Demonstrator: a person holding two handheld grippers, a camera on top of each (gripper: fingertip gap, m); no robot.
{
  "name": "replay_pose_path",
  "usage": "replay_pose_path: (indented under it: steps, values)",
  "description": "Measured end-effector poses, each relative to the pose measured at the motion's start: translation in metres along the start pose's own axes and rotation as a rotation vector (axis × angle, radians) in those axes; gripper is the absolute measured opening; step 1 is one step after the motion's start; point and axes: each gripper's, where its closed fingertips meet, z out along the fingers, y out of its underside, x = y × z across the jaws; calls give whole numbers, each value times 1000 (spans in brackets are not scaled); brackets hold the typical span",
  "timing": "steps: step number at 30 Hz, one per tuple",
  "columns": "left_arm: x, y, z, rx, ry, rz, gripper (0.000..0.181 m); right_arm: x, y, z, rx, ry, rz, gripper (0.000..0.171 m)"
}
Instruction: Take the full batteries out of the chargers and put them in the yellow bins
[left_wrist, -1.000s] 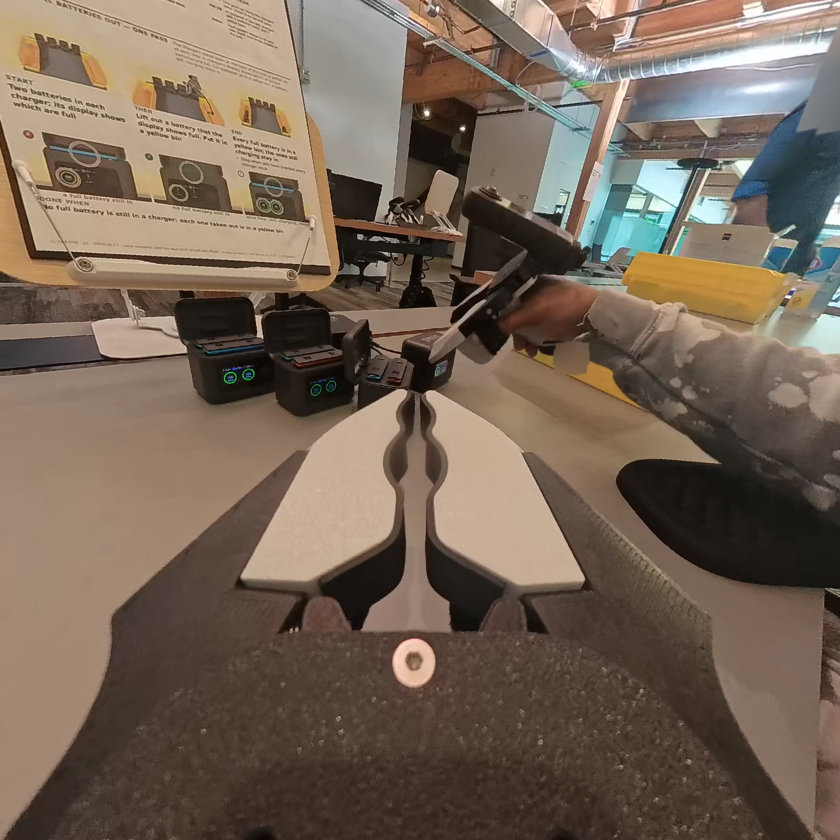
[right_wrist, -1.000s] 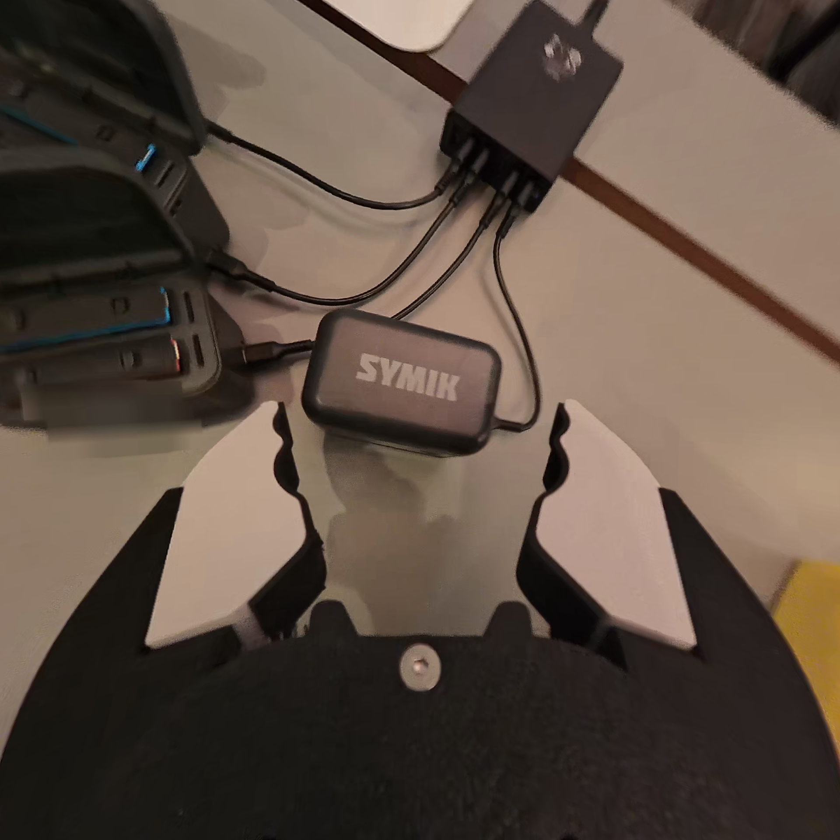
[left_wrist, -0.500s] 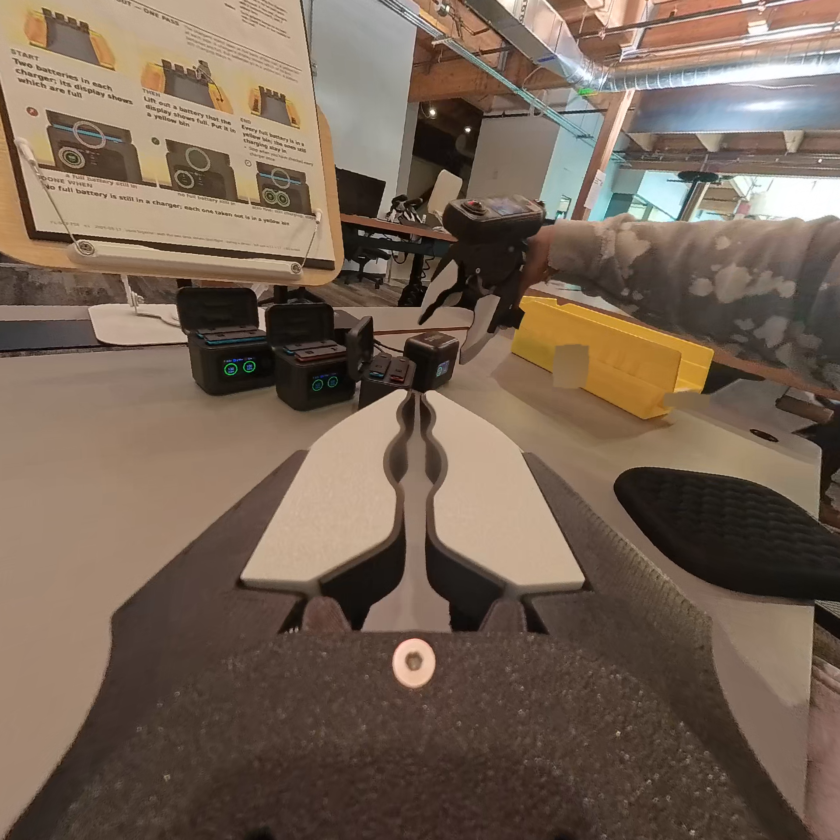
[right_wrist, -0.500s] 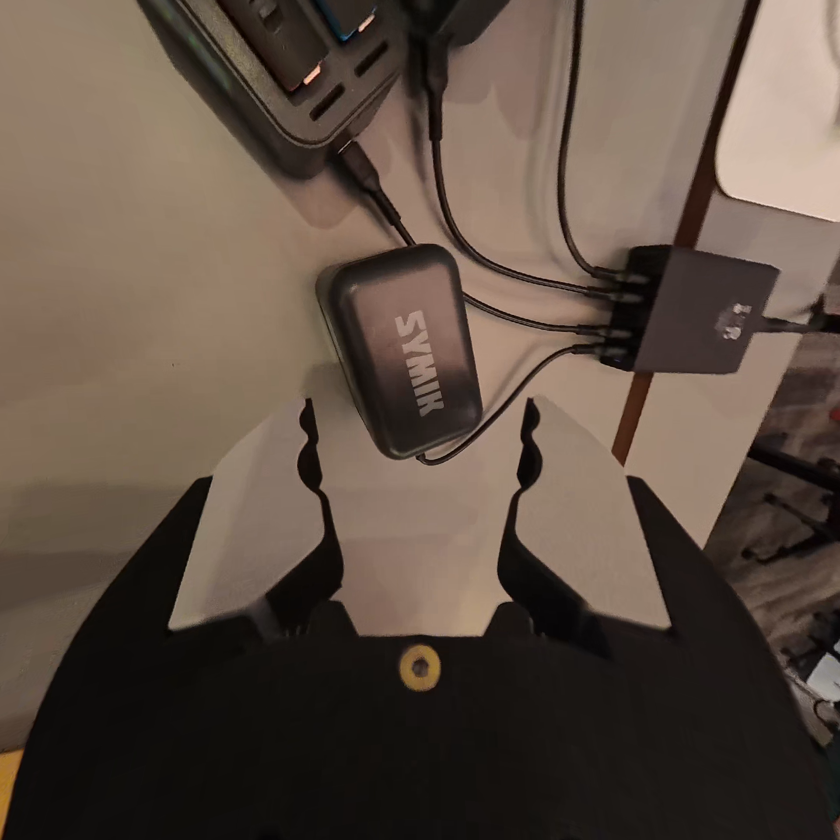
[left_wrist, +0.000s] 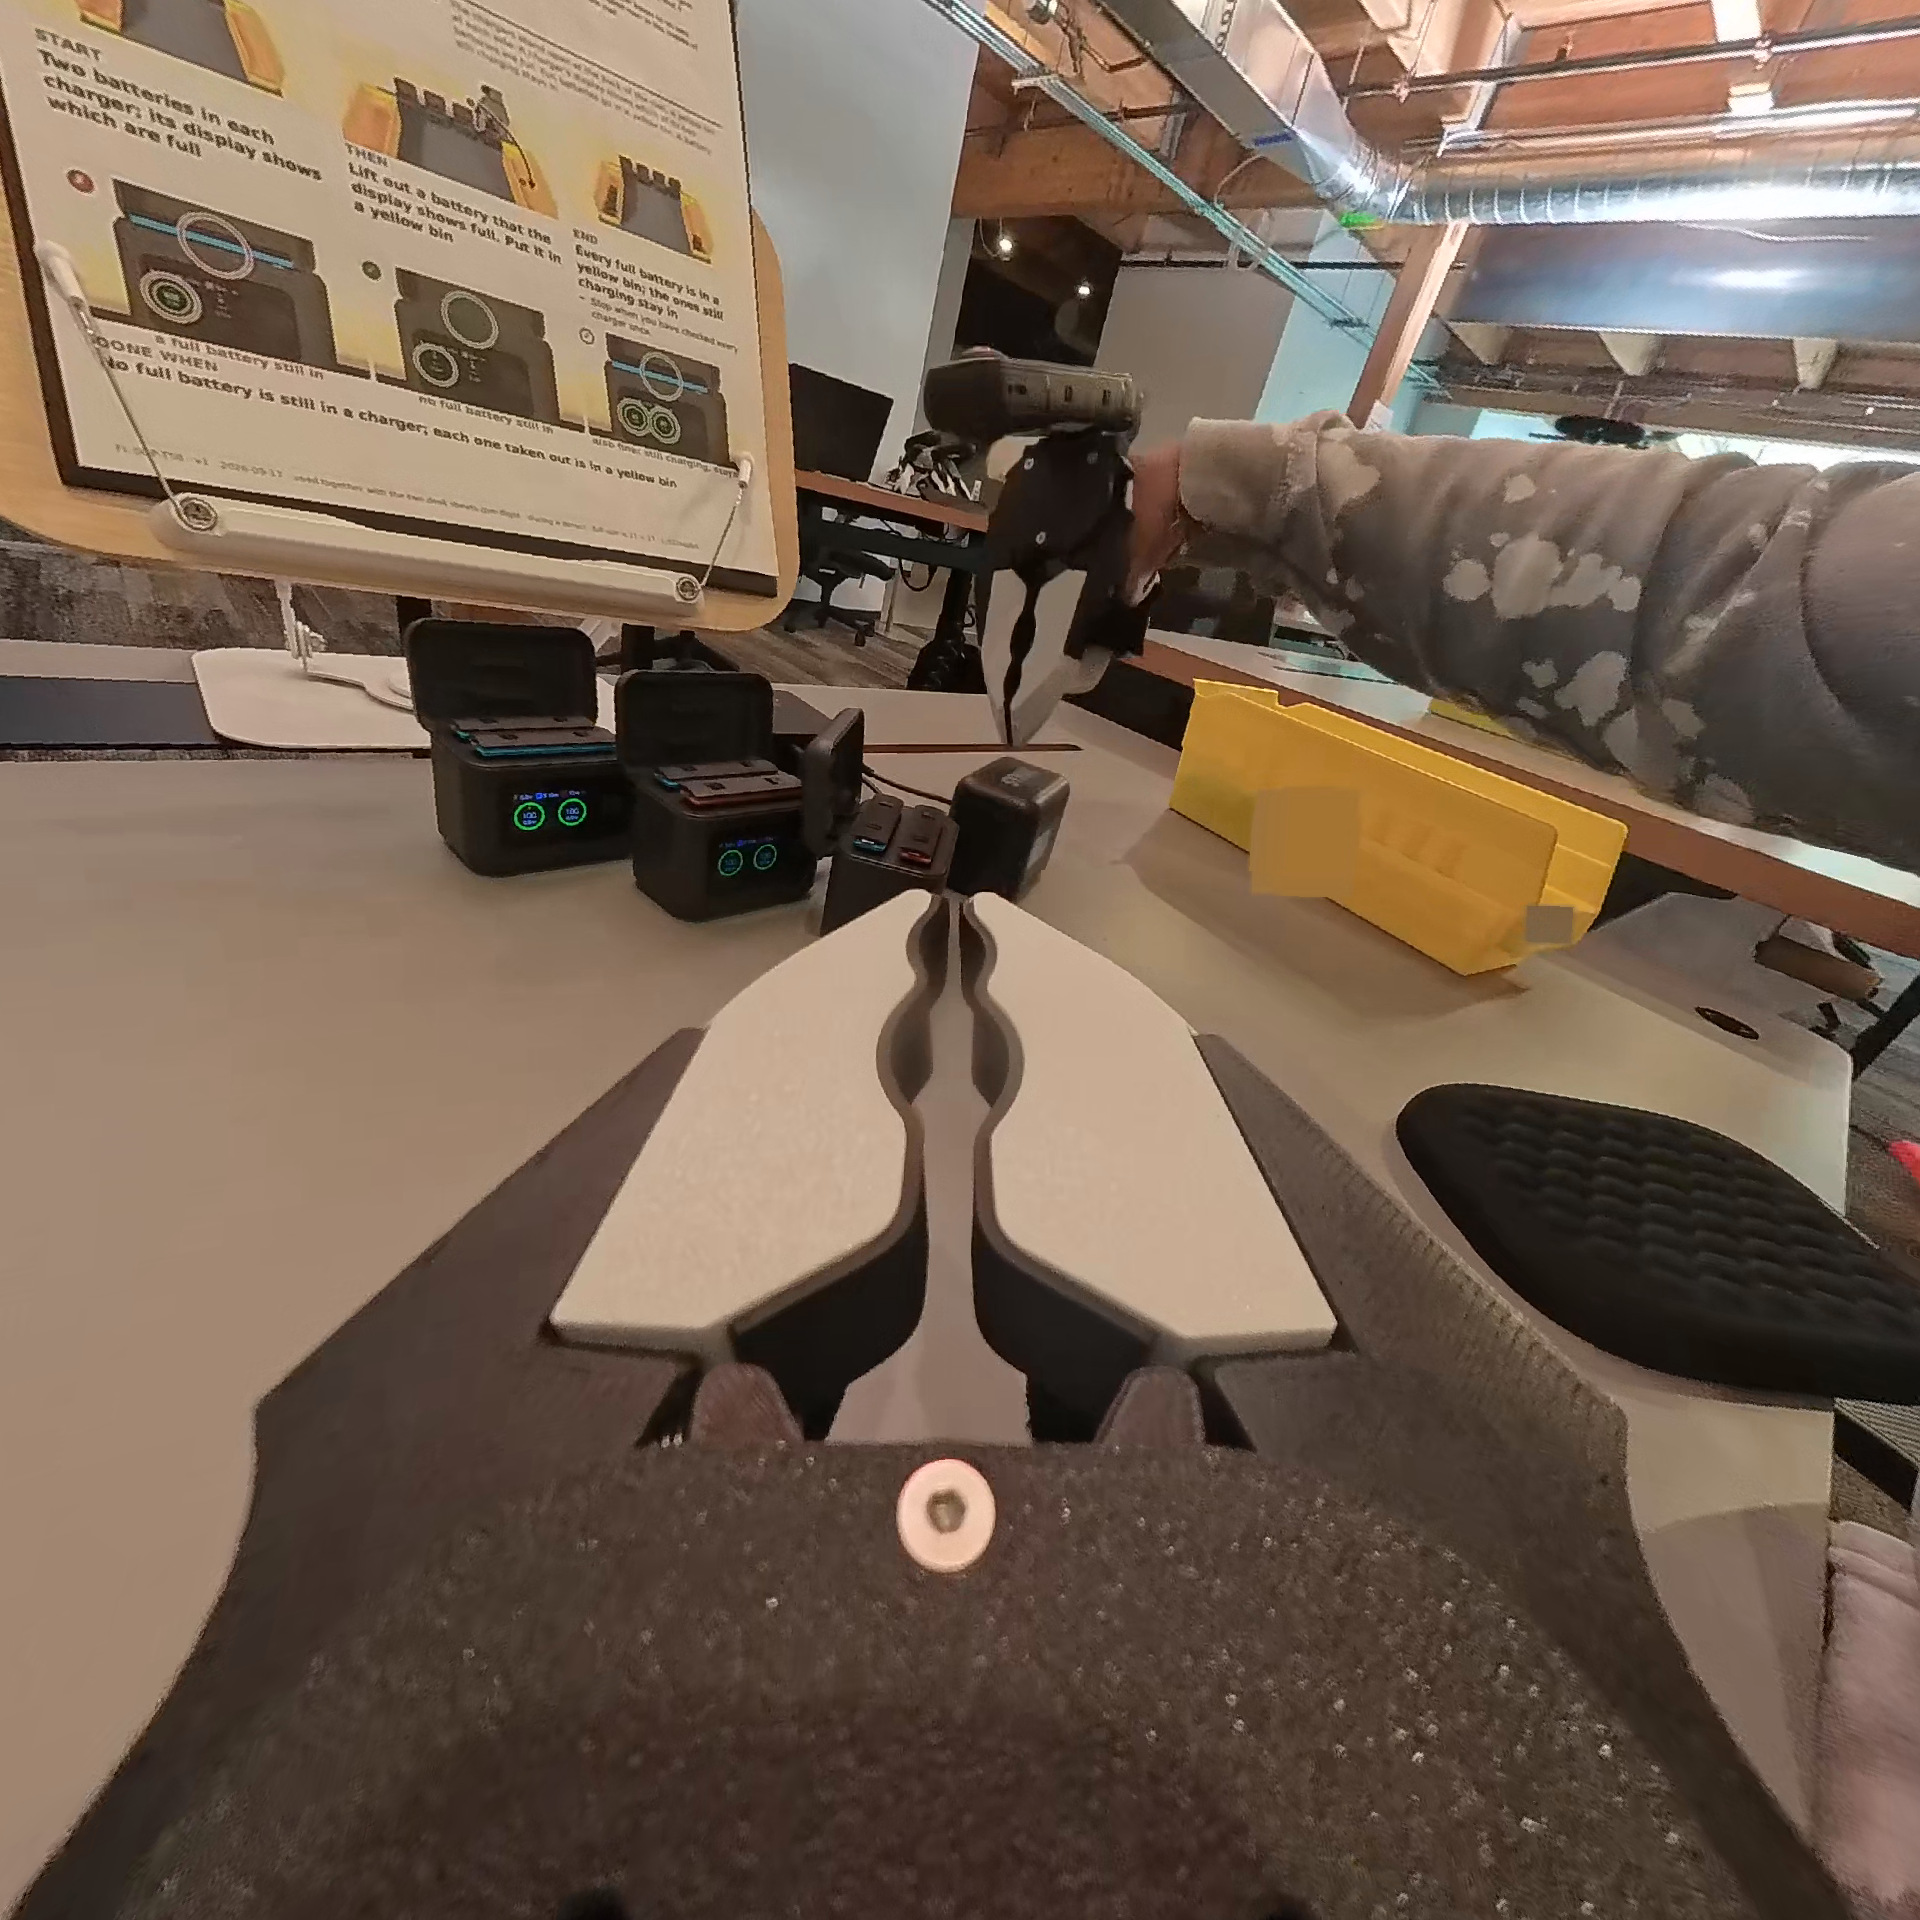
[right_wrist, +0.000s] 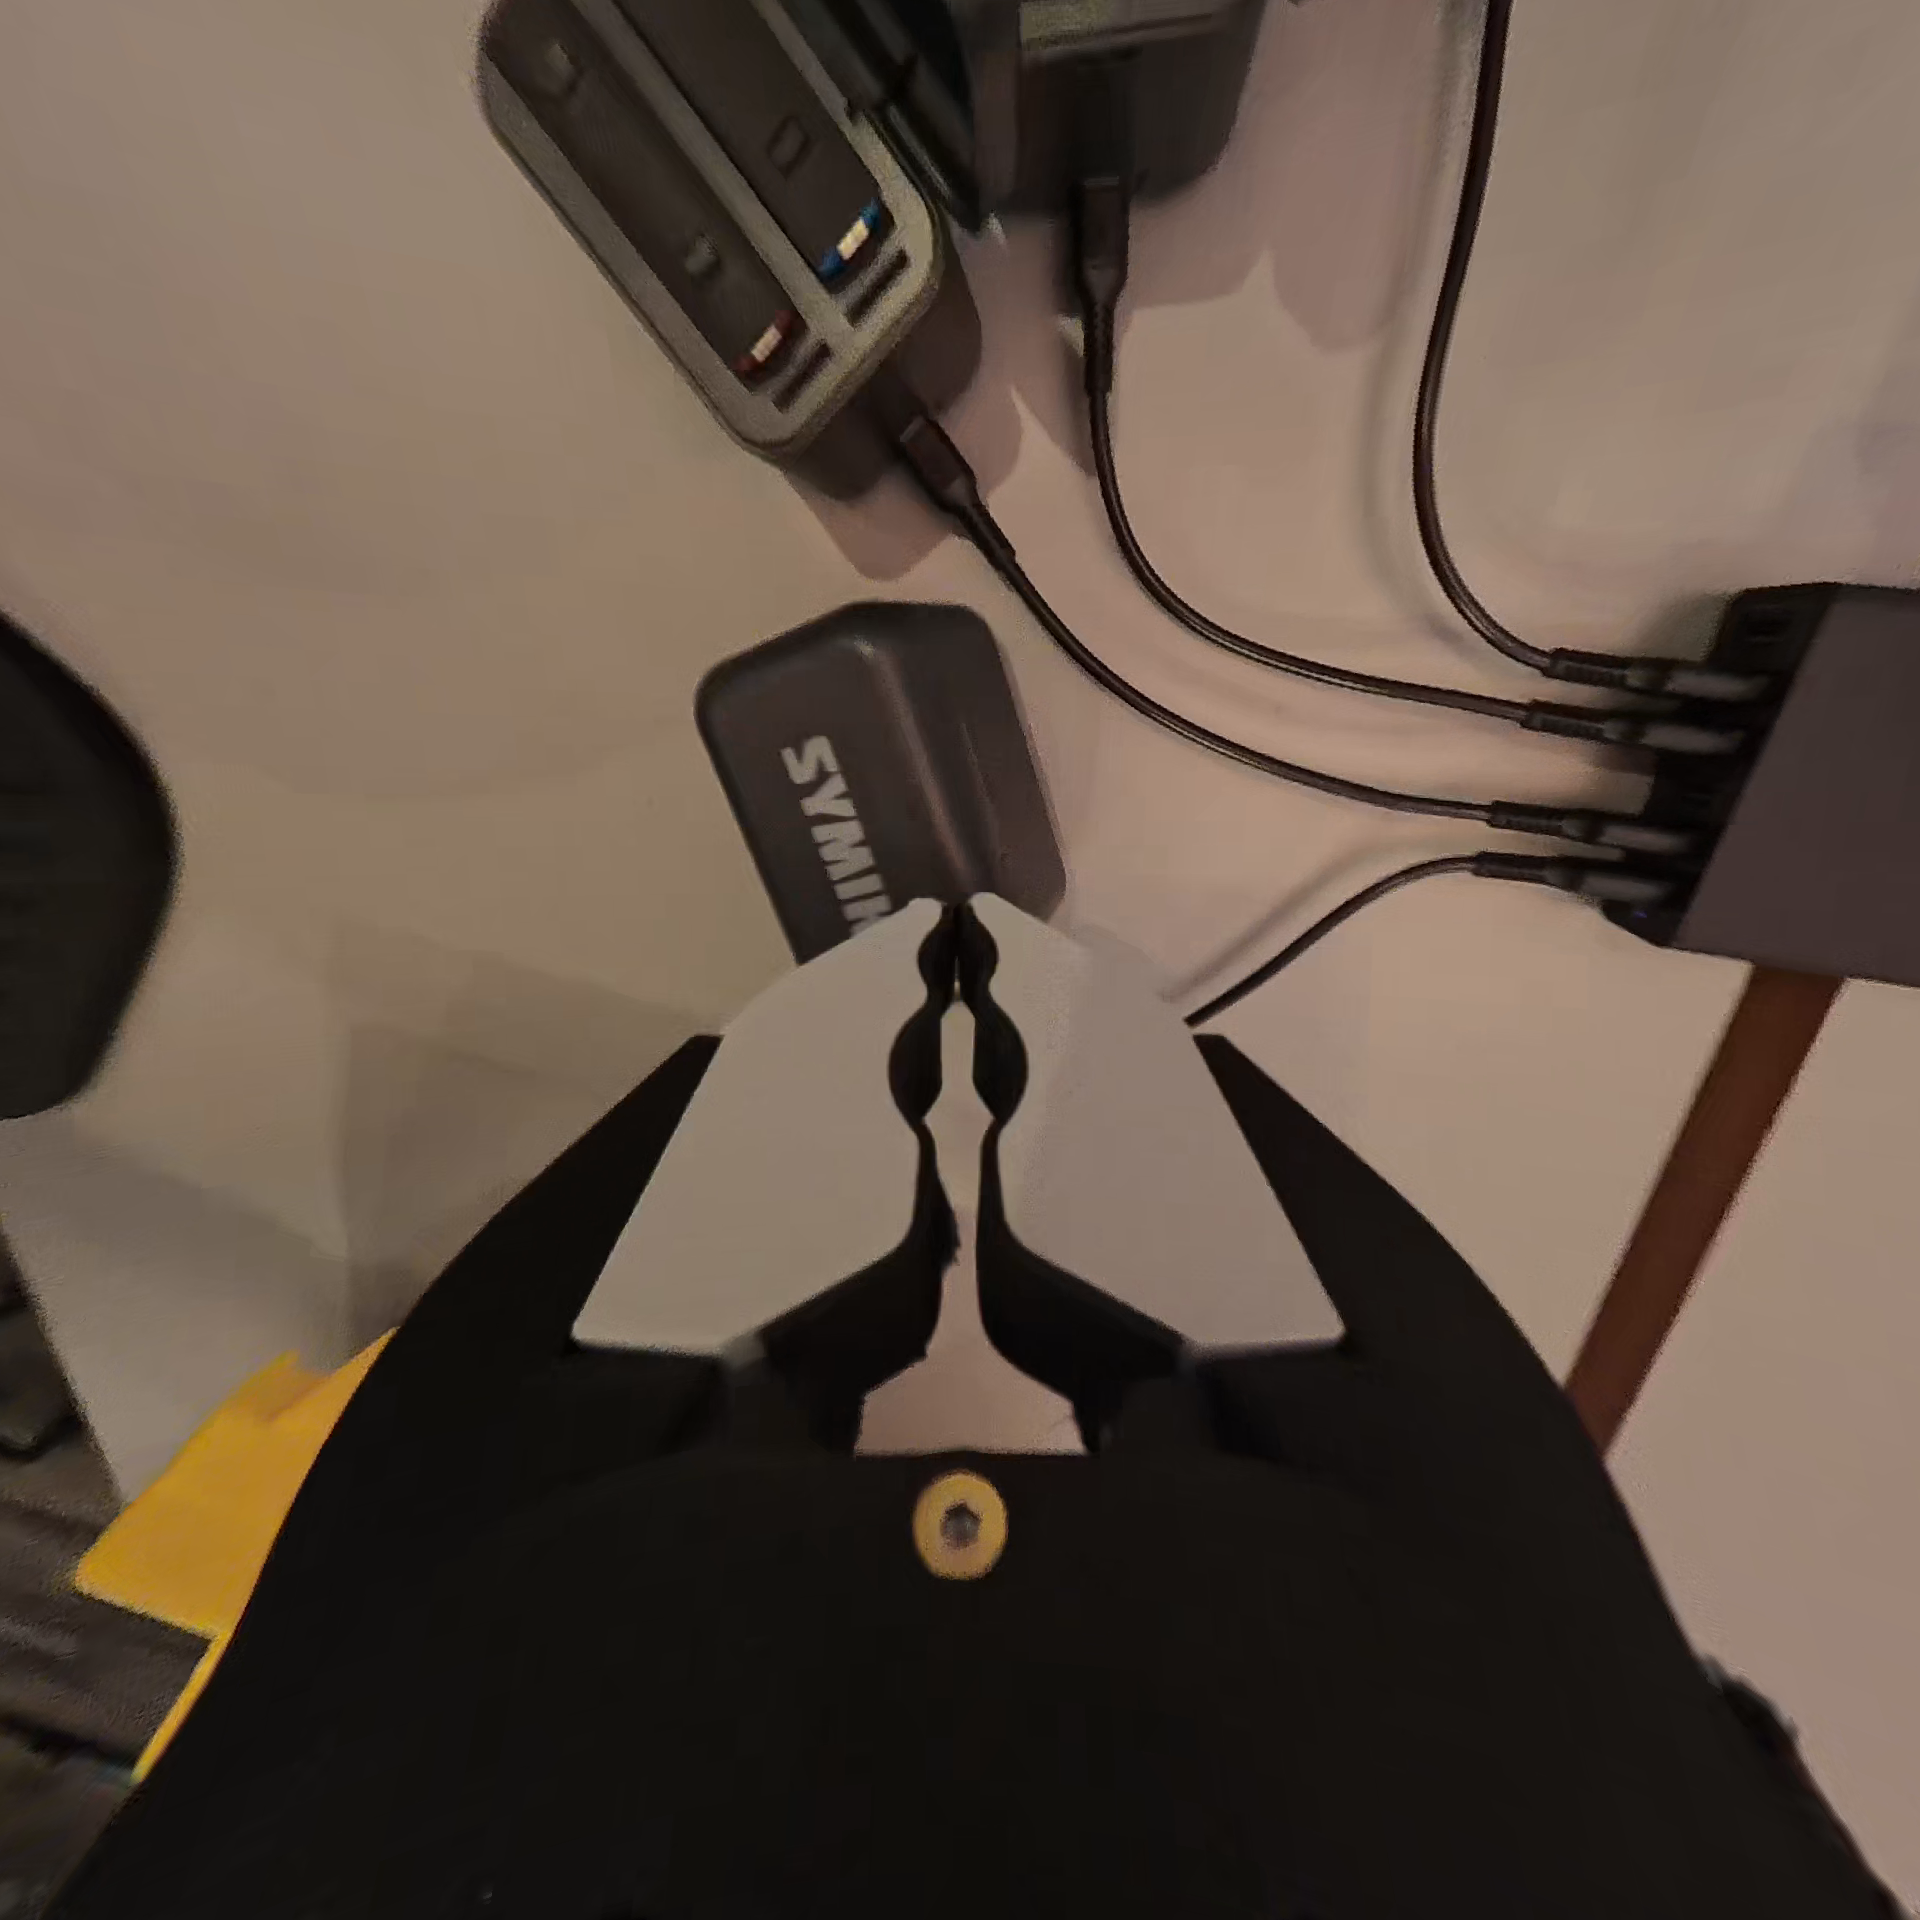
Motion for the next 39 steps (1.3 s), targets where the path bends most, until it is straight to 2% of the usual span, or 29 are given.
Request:
replay_pose_path:
  steps: [3,9,11,13,16,29,36,38,39]
  values:
    - [-1,0,0,0,-3,-7,1,3,5,-1,-52,-19,21,13]
    - [-2,2,2,-14,1,-23,1,-2,4,8,-41,110,-126,56]
    - [-2,3,3,-23,3,-20,1,-4,8,16,-66,144,-159,66]
    - [-2,4,3,-26,2,-18,1,-5,10,23,-82,166,-186,69]
    - [-2,3,3,-22,-4,-19,1,-6,9,27,-62,172,-217,55]
    - [-5,4,2,-23,-18,-25,1,-8,1,22,-60,-100,-74,50]
    - [-6,4,3,-26,-19,-38,1,-6,-11,18,53,-234,54,49]
    - [-6,4,3,-25,-17,-41,1,-8,-14,15,105,-264,86,23]
    - [-6,4,2,-24,-17,-43,1,-9,-14,15,119,-239,67,21]
